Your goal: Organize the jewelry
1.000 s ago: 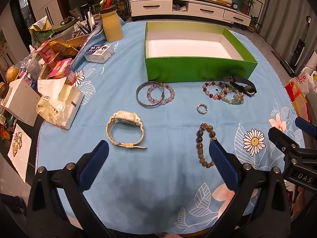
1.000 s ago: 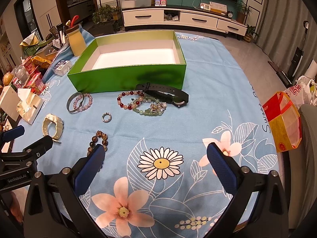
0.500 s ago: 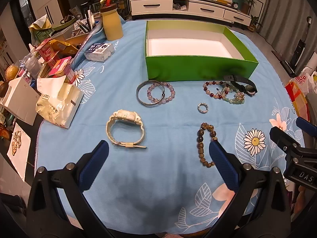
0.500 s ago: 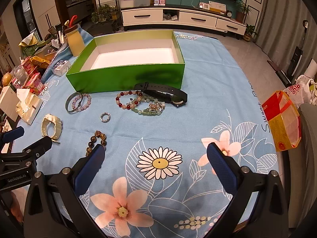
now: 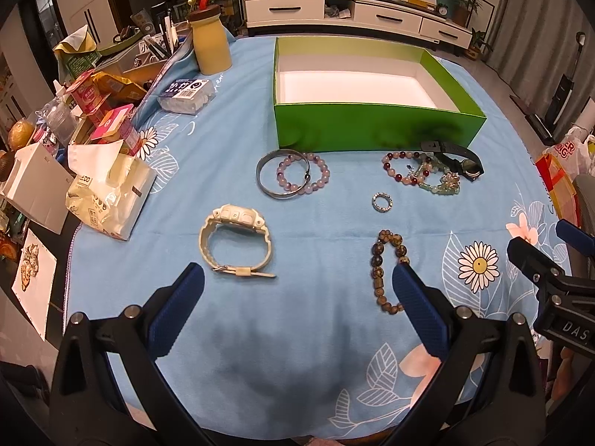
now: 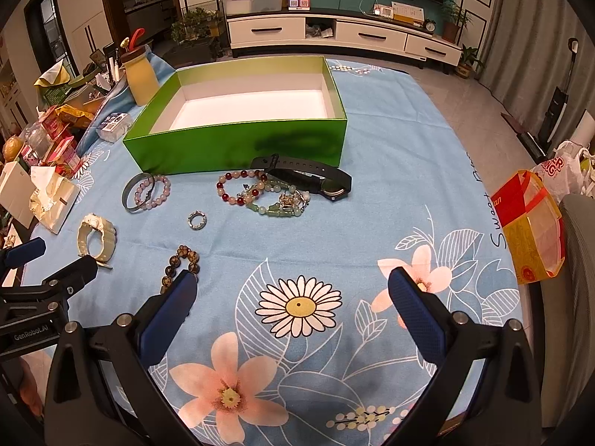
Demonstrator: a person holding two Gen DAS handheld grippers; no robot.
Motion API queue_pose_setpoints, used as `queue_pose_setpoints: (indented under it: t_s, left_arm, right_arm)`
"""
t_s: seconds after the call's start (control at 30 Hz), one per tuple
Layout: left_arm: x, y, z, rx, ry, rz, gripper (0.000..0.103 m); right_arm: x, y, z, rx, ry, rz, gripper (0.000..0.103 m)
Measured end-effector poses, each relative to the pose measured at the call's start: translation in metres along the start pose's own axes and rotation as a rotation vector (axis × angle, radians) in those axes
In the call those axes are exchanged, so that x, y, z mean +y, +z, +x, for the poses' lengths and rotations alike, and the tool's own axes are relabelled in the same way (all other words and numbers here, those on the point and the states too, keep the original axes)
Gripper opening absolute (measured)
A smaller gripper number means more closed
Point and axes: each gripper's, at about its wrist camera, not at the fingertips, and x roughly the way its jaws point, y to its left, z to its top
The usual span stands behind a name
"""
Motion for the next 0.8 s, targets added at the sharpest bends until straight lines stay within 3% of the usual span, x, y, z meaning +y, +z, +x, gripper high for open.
queue_pose_setpoints:
  t_s: [0.57, 0.8]
  left_arm:
    - [0.0022, -0.0007, 0.0035, 0.005, -0.007, -0.008, 0.101]
    - [0.0092, -0.0021, 0.0091, 0.008, -0.062, -0.029, 0.101]
  right_arm:
    - [-0.0001, -0.0002, -0.0002, 0.0, -0.001, 0.001, 0.102]
    - [-0.0038, -0.0012, 0.0053, 0.005, 0.022, 0.014, 0.102]
